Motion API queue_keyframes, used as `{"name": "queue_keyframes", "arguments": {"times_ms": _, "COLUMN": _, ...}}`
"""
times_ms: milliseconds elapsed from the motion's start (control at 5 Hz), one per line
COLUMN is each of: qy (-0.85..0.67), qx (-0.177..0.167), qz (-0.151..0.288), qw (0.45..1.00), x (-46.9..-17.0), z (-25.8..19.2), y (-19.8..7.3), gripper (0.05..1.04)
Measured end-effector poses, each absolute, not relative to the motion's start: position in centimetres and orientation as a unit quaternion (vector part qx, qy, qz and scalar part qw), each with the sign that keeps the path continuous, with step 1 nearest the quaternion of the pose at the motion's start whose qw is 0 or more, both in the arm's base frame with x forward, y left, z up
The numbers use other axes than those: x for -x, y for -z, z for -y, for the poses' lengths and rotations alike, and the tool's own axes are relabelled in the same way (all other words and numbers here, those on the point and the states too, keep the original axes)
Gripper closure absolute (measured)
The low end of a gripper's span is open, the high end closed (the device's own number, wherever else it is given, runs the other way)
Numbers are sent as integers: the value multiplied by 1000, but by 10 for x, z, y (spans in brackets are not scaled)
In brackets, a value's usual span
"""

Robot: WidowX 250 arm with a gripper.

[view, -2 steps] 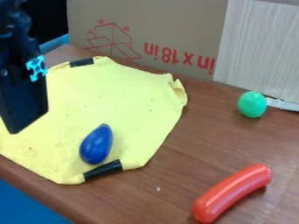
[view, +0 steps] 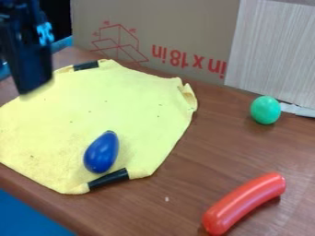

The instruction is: Fold the cloth from top left to bottom right

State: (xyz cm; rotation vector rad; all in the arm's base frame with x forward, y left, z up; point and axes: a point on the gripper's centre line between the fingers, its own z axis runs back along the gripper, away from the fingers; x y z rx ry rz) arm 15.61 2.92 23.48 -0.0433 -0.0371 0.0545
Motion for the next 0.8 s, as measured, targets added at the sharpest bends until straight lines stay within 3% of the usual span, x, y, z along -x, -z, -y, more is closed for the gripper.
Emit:
{"name": "queue_keyframes", "arguments": {"times_ms": 400, "qy": 23, "qx": 15, "qz": 3, "qw": 1000, "x": -198, "z": -94, "y": -220, "gripper": 83}}
{"name": "queue_keyframes", "arguments": {"times_ms": 600, "qy": 147, "qx": 8, "qz": 9, "qw": 989, "x": -225, "z": -117, "y": -208, "gripper": 83}}
{"name": "queue_keyframes", "arguments": {"times_ms": 800, "qy": 231, "qx": 35, "qz": 47, "qw": 971, "x": -244, "z": -150, "y": -207, "gripper": 83}}
